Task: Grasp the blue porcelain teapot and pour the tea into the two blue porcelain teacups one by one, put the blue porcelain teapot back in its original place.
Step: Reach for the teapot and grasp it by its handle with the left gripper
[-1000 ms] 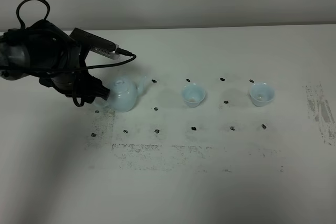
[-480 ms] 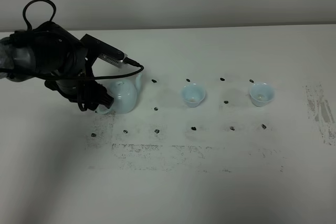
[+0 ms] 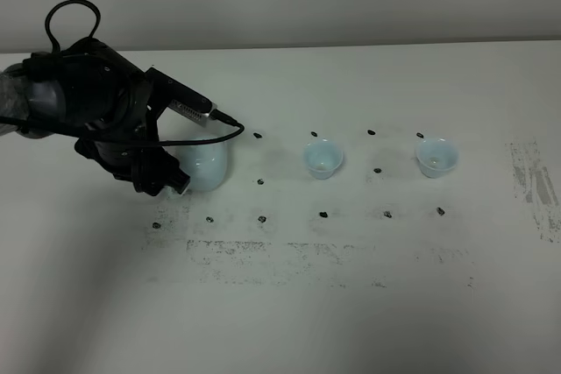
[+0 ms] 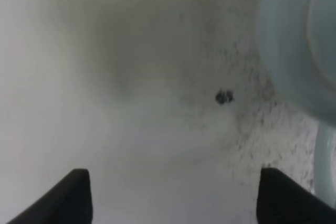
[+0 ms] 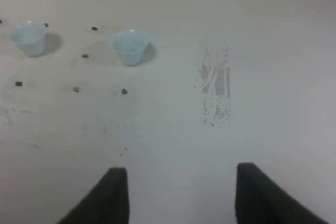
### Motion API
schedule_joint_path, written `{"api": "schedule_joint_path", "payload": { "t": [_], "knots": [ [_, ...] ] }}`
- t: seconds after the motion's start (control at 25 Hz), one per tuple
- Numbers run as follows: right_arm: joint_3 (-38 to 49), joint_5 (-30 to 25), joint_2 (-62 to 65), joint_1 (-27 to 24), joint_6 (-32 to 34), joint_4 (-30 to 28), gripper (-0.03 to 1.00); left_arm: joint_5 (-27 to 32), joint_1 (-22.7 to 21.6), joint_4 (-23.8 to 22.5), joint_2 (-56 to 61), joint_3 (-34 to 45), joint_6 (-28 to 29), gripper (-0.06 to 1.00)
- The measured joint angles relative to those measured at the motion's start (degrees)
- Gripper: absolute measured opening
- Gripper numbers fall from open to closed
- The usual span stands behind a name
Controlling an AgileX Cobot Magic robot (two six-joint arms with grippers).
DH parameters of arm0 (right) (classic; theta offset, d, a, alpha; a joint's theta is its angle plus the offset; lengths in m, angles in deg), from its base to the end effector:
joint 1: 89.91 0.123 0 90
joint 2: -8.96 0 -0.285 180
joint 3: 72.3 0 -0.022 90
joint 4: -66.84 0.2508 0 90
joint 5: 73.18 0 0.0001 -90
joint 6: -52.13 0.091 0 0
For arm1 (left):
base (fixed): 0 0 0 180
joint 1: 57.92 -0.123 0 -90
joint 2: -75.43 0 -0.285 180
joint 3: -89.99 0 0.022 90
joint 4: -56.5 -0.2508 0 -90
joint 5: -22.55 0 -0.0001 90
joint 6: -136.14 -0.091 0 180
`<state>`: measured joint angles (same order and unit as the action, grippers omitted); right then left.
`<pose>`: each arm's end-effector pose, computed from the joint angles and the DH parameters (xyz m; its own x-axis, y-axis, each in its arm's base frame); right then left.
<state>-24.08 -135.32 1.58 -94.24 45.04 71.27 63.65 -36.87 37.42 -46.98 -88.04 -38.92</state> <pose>-0.0073 0.0068 0.2772 -0.4626 -0.0525 -0.8850 -0.0255 0.9986 -0.0459 0.3773 -0.1242 0.1547 -0.8343 0.4969 -0.2390 0.4415 0.8617 0.2501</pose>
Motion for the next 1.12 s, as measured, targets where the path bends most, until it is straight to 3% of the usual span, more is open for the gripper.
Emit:
{"api": "schedule_joint_path", "payload": {
  "t": [0.36,0.6,0.76,1.12],
  "knots": [
    [0.00,0.00,0.00,0.00,0.00,0.00,0.48,4.50,1.61,4.22,8.57,0.74,-1.48,0.55],
    [0.00,0.00,0.00,0.00,0.00,0.00,0.48,9.04,3.27,10.97,10.88,2.28,-11.32,0.54],
    [0.00,0.00,0.00,0.00,0.00,0.00,0.48,13.30,3.48,10.84,10.77,2.28,-12.69,0.54],
    [0.00,0.00,0.00,0.00,0.00,0.00,0.48,12.13,3.48,10.08,5.64,1.85,-10.64,0.54]
  ]
}}
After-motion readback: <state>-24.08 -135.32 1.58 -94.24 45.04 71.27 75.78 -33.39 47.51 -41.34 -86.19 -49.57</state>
